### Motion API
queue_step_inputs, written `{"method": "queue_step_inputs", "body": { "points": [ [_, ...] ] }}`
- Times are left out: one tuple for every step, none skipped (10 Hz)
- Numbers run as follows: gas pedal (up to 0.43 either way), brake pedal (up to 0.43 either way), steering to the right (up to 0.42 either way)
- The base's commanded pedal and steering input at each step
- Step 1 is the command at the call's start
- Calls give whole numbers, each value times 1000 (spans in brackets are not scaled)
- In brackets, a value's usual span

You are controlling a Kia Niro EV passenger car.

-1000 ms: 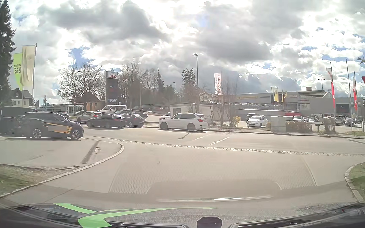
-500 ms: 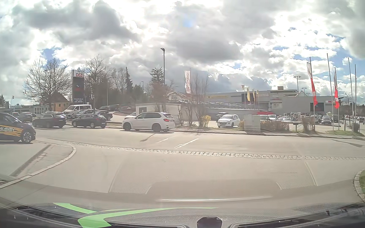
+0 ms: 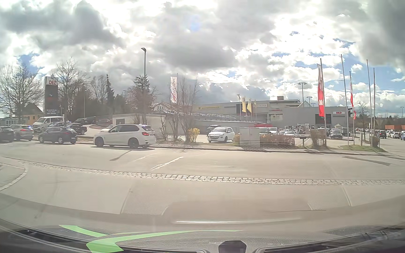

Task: Follow the waypoints while adhering to traffic rules and regulations

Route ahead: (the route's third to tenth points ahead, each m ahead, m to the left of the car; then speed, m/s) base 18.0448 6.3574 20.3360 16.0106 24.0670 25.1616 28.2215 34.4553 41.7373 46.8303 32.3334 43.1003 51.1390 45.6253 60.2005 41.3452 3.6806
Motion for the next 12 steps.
{"method": "queue_step_inputs", "body": {
  "points": [
    [0, 213, 240],
    [0, 220, 235],
    [0, 220, 228],
    [0, 201, 217],
    [0, 189, 206],
    [0, 189, 190],
    [0, 183, 175],
    [0, 189, 162],
    [0, 189, 146],
    [0, 195, 132],
    [0, 195, 118],
    [0, 201, 109]
  ]
}}
